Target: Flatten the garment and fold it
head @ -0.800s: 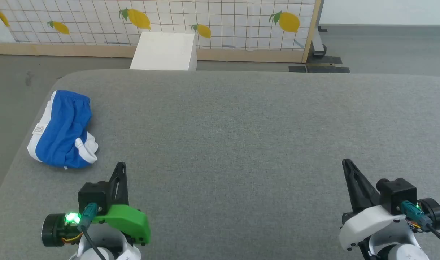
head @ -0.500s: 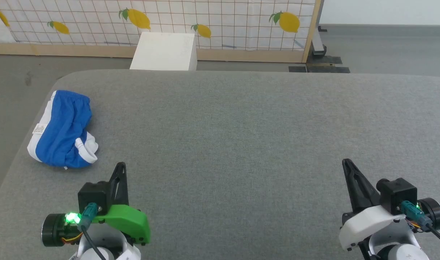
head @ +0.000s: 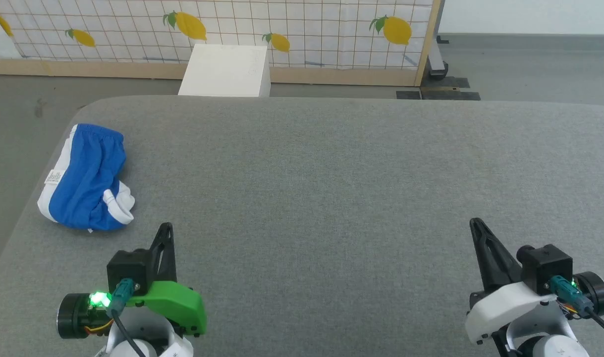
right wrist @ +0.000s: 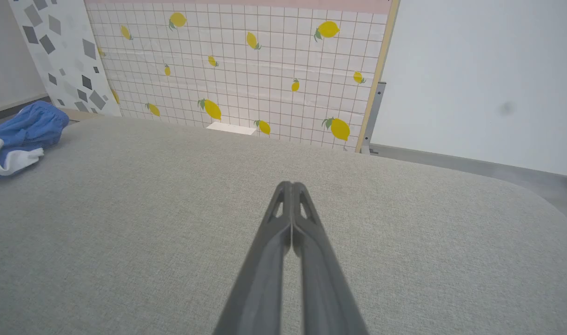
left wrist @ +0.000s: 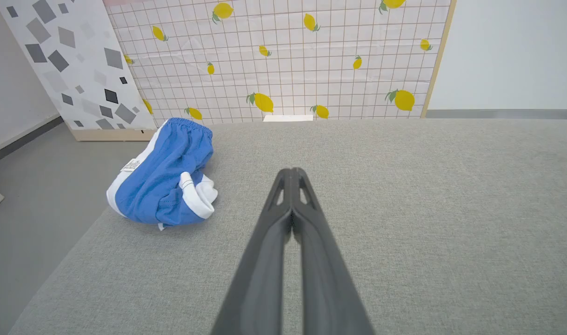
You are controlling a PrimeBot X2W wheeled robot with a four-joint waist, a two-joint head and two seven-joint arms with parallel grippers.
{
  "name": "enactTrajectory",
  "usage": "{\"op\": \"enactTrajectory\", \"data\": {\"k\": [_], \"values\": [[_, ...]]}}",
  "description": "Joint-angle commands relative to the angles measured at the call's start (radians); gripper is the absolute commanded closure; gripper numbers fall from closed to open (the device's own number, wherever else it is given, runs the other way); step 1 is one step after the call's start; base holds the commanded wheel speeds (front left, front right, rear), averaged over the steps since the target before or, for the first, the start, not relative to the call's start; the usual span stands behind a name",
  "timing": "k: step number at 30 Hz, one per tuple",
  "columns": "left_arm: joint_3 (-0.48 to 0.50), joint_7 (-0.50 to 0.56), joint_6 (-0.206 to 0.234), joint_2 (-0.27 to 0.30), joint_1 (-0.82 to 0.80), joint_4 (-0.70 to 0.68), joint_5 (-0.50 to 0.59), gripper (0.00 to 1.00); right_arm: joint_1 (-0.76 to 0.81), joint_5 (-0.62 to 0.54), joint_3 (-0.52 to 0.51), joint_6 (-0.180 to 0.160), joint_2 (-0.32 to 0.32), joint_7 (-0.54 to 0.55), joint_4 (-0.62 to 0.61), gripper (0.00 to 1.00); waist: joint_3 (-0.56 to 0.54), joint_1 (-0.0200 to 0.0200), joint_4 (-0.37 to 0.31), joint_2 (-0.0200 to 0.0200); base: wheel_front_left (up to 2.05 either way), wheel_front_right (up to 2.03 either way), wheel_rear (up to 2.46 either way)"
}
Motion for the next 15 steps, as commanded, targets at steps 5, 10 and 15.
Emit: {"op": "enactTrajectory", "data": {"k": [5,10,15], "values": [[0.002,0.001,-0.001,-0.005,0.012,0.003,0.013,1.00,-0.016,-0.006,0.001,-0.002,0.003,0.000,0.002,1.00,0.000,0.0000,0.000,0.0000,0.00,0.00,0.00],[0.002,0.001,-0.001,-0.005,0.012,0.003,0.013,1.00,-0.016,-0.006,0.001,-0.002,0.003,0.000,0.002,1.00,0.000,0.0000,0.000,0.0000,0.00,0.00,0.00],[0.002,0.001,-0.001,-0.005,0.012,0.003,0.013,1.00,-0.016,-0.006,0.001,-0.002,0.003,0.000,0.002,1.00,0.000,0.0000,0.000,0.0000,0.00,0.00,0.00]]}}
